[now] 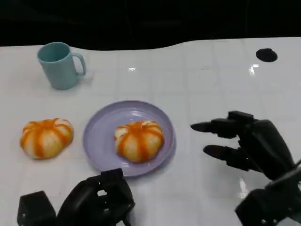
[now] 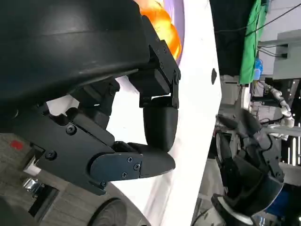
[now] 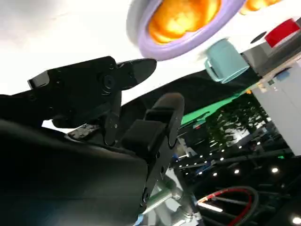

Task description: Grasp the bread from the table and place it into the plate.

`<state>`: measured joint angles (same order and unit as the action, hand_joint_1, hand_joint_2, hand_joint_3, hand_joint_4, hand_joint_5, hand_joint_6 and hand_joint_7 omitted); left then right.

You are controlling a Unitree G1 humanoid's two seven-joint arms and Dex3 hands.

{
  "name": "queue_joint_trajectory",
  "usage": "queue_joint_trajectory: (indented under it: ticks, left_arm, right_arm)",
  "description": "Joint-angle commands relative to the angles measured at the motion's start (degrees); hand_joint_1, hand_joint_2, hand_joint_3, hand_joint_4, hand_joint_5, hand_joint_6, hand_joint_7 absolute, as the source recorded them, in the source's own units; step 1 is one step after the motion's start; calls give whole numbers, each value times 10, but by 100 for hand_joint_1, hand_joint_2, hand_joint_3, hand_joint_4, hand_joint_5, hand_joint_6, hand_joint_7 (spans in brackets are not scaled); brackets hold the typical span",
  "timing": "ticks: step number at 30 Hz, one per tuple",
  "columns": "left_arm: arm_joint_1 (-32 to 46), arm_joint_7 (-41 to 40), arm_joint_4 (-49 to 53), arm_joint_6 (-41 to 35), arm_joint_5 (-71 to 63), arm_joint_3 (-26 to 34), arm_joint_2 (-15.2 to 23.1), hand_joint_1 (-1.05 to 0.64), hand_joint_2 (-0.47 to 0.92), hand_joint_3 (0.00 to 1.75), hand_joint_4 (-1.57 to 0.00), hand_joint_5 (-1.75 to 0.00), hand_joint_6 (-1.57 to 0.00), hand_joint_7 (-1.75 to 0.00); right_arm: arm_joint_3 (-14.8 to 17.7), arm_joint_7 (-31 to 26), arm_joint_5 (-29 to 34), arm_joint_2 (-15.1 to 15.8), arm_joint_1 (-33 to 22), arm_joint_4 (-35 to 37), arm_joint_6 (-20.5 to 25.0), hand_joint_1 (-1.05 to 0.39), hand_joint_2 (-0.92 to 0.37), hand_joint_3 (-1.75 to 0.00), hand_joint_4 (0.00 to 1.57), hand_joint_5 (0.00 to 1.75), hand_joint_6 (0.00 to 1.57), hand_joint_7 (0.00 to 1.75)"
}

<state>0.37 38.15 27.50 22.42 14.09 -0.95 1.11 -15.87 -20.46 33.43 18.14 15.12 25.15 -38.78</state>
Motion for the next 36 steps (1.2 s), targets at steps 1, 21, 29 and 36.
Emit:
queue_joint_trajectory:
  ticks: [1, 21, 29, 36]
  left_arm:
    - [-5, -4, 2, -6, 2, 4, 6, -53, 65, 68, -80, -175, -76, -141]
    - [-9, -1, 4, -9, 3, 5, 4, -51, 66, 66, -79, -175, -76, -140]
    - [-13, 6, 12, 4, 4, 8, 9, -52, 67, 64, -79, -175, -76, -141]
    - [-15, 6, 15, 7, 1, 9, 10, -51, 67, 64, -79, -175, -77, -140]
  right_arm:
    - [21, 9, -21, 26, -23, 1, -29, -15, -89, -14, 89, 132, 110, 45]
    - [53, 45, -4, 22, -156, -119, 54, -19, -36, -130, 88, 175, 76, 147]
    - [42, -16, 20, 12, -147, -59, 18, -19, -40, -123, 88, 175, 72, 160]
    - [36, -53, 34, 11, -125, -11, -11, -22, -38, -128, 90, 175, 72, 163]
